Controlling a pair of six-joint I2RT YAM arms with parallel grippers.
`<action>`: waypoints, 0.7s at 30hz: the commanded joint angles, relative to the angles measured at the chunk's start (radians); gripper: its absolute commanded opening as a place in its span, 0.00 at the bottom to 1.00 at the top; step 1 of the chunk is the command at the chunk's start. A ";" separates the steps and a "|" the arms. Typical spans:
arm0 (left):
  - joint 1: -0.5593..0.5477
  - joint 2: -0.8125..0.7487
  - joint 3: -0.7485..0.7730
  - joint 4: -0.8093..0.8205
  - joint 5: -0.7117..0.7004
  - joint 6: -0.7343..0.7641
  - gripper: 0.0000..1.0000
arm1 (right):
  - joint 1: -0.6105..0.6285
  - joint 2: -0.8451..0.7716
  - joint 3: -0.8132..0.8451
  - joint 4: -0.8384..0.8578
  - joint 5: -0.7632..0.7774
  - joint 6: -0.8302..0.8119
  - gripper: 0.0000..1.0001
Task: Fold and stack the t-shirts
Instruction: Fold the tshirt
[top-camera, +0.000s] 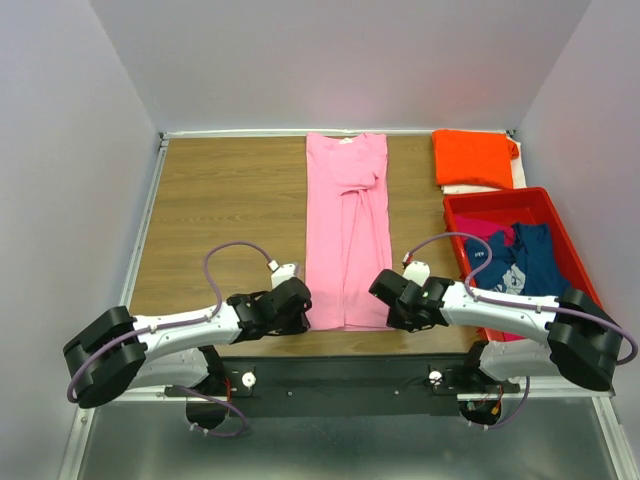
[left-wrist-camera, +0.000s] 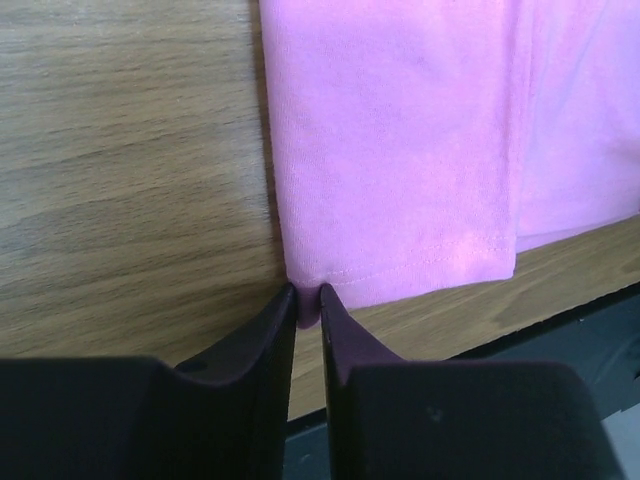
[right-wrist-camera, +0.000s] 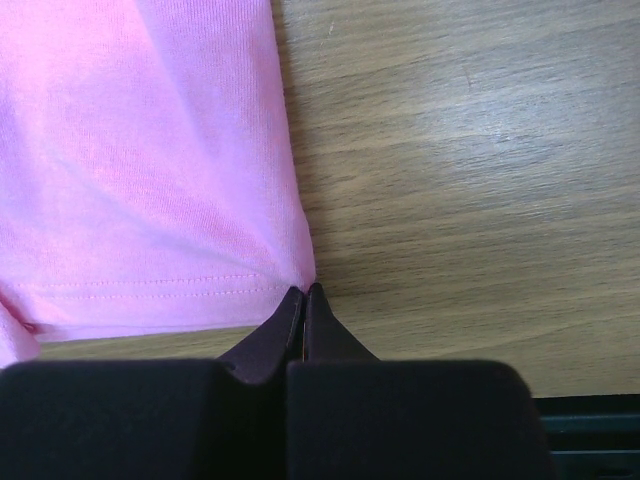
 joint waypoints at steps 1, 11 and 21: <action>-0.007 0.020 0.002 0.016 -0.041 0.006 0.17 | 0.006 0.003 0.004 -0.032 0.054 0.004 0.01; -0.007 -0.084 0.032 0.039 -0.123 -0.003 0.00 | 0.008 -0.052 0.028 -0.033 0.069 -0.007 0.00; 0.141 -0.080 0.147 0.141 -0.164 0.197 0.00 | 0.006 -0.095 0.198 -0.033 0.284 -0.068 0.00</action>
